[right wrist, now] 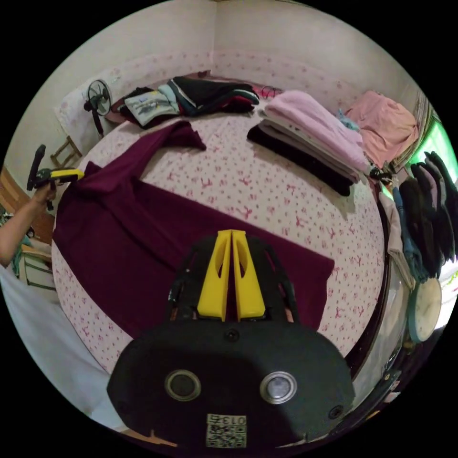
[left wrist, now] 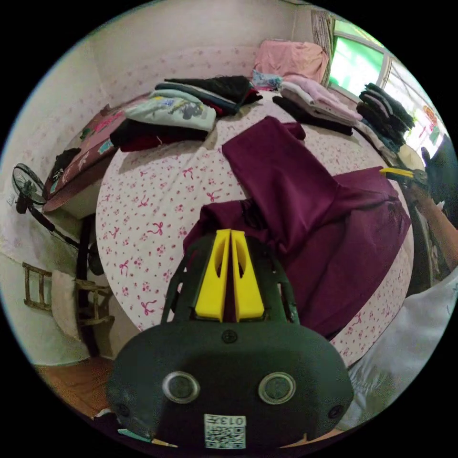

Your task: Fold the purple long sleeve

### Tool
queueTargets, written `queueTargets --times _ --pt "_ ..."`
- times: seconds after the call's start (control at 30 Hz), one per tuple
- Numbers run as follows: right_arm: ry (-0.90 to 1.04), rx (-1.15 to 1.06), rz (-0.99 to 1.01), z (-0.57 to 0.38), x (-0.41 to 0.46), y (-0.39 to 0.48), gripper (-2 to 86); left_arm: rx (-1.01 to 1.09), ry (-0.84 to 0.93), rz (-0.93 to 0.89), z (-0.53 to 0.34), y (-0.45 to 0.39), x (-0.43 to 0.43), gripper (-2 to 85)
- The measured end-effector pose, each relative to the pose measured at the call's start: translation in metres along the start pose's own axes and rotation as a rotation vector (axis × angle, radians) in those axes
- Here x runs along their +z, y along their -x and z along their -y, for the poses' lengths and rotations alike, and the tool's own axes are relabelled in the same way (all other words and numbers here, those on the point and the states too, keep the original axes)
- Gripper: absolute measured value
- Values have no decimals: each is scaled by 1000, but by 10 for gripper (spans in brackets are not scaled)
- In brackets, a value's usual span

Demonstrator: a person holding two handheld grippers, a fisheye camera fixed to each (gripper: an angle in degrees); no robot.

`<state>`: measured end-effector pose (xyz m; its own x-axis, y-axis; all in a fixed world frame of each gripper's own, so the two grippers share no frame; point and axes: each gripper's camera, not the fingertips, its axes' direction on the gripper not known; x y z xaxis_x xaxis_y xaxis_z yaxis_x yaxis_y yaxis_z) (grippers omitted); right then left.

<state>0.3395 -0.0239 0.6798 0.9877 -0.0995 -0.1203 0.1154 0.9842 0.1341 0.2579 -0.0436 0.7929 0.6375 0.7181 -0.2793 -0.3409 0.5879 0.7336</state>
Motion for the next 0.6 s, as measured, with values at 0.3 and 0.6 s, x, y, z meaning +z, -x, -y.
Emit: queueTargets --times 0.3,0.6 --pt "-98 -131 189 139 34 53 85 112 35 -72 -18 -29 15 -3" --pt "27 -224 111 210 67 100 39 111 48 -93 -33 -27 4 -3"
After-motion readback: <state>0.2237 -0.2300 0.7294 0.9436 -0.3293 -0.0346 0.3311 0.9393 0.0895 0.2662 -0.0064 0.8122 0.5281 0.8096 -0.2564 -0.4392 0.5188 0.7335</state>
